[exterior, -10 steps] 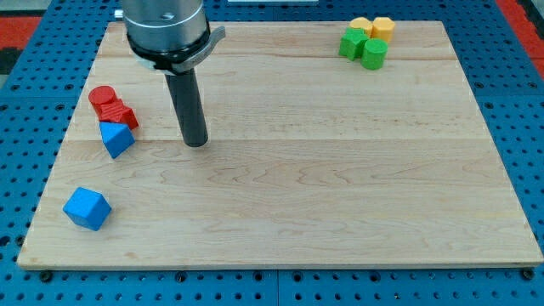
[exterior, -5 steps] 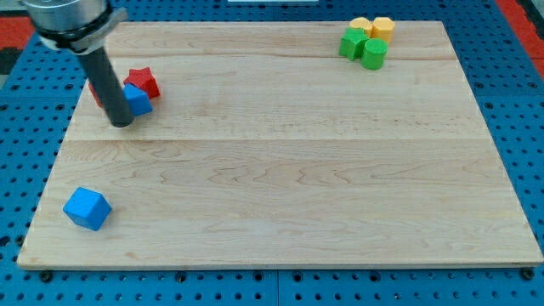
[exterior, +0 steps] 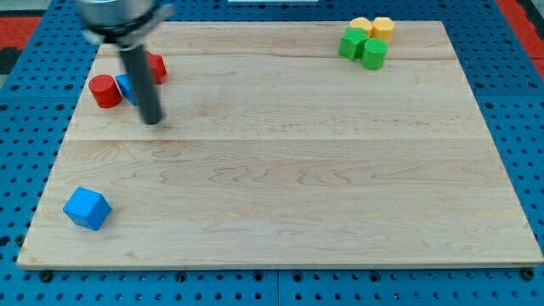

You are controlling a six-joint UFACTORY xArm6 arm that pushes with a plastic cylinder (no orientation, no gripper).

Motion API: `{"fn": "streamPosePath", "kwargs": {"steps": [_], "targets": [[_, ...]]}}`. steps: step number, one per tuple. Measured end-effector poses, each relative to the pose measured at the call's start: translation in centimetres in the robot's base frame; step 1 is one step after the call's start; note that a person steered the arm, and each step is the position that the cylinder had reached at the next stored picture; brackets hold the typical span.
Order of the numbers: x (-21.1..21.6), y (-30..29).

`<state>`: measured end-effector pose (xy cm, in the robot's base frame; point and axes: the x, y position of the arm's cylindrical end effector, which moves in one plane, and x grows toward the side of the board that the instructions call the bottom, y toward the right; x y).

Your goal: Place the blue triangle towards the bottom left side of the green circle

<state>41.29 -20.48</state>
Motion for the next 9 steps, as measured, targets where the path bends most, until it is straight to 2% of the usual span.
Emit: {"fn": "streamPosePath", "kwargs": {"steps": [1,2,4,5,6,7,8,9], "targets": [[-1.0,-8.4],[-3.6,-8.8],[-8.3,4.5],[-8.3,12.1],[-8.2,13.7],[-7.2,11.1],[-6.5,16.7],[-4.3,16.6]]}}
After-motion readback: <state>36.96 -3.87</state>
